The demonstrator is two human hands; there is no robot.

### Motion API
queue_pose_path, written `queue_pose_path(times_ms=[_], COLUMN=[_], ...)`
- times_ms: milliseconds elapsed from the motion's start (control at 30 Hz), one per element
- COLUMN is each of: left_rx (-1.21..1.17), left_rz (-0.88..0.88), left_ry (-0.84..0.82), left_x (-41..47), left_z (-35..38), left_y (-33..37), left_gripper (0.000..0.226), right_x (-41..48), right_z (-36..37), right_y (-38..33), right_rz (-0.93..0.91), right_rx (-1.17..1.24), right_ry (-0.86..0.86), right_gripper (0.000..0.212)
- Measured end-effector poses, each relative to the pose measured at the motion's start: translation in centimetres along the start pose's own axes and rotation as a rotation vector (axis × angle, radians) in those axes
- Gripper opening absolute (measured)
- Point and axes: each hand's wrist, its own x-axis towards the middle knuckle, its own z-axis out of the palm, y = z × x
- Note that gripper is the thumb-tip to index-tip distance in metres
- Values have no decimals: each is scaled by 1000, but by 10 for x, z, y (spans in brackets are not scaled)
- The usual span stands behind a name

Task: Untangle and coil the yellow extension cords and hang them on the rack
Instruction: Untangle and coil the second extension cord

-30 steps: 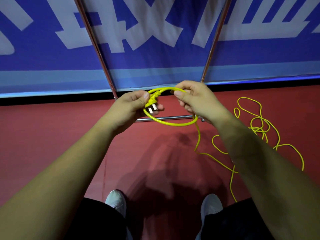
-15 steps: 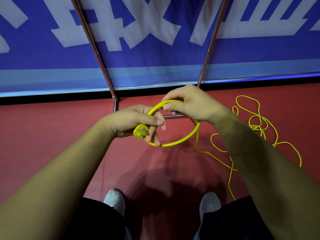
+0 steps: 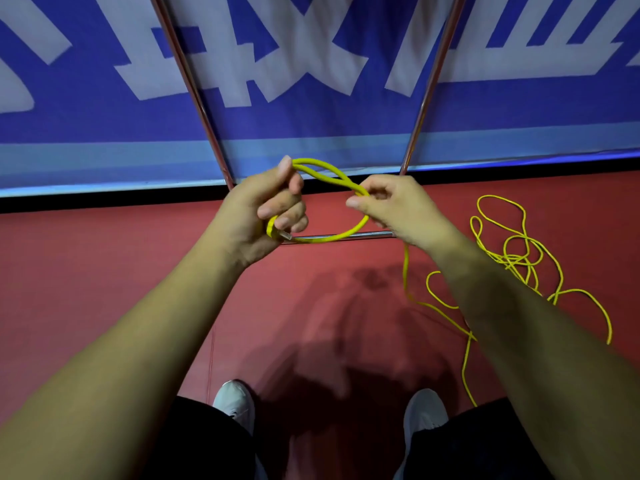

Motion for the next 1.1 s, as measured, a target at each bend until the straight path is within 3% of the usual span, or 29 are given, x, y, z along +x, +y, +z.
queue_pose_path(times_ms=[67,233,400,500,667,800,867,967,1100], left_rx=[-103,-142,-82,-68,-106,5,2,-77,-132], left_rz=[23,42,56,66,134,201,226,267,354], left_ry=[13,-41,-50,-55,-28,-1,33,120,223], left_x=[1,-1,-6,-7,-1,2,3,8,11], left_z=[-3,-12,-4,-2,-5,-14,-18,-20,-27], left_y=[6,7,6,6,12,16,15,16,25], left_gripper=[17,5,26,21,18,12,18,24,21], right_x=[3,0,4,4,10,7,4,-3,-13], right_z=[-3,-3,14,19,21,18,16,24,36], right_y=[3,11,2,3,10,24,35,50,85], right_rz=[10,76,101,29,-85,123,170,252,389], right_rx=[42,184,270,221,56,260,217,57,-342], right_ry=[131,109,159,112,183,3,-91,-245,-433], right_gripper=[15,11,4,8,9,24,12,17,21])
